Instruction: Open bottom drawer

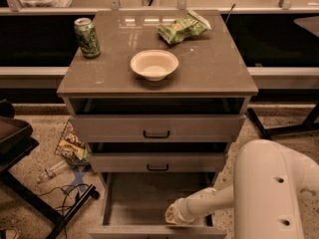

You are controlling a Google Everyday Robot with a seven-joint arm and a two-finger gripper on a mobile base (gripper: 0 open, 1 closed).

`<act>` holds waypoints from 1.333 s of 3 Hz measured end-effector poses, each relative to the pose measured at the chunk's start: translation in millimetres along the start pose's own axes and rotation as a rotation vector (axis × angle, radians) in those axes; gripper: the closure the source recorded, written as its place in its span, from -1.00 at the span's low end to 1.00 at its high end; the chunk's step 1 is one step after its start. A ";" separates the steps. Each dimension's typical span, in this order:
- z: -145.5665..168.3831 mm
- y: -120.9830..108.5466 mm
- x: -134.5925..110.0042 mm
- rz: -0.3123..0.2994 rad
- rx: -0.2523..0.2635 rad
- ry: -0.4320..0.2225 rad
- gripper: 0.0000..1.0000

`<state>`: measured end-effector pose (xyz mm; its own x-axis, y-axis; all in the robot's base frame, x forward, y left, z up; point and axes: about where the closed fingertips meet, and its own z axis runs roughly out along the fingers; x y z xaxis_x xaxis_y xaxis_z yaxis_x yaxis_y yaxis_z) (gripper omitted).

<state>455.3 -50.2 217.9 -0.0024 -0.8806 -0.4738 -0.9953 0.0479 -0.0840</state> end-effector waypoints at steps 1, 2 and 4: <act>34.8 -3.8 13.4 0.031 -0.014 0.012 1.00; 54.8 -5.8 20.7 0.042 -0.029 0.018 1.00; 75.6 29.2 48.6 0.094 -0.145 0.053 1.00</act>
Offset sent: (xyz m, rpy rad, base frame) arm 0.0229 0.0064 -0.0832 -0.0197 0.0653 -0.0294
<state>433.5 -56.0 126.2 -0.0974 -0.8995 -0.4260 -0.9939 0.0660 0.0879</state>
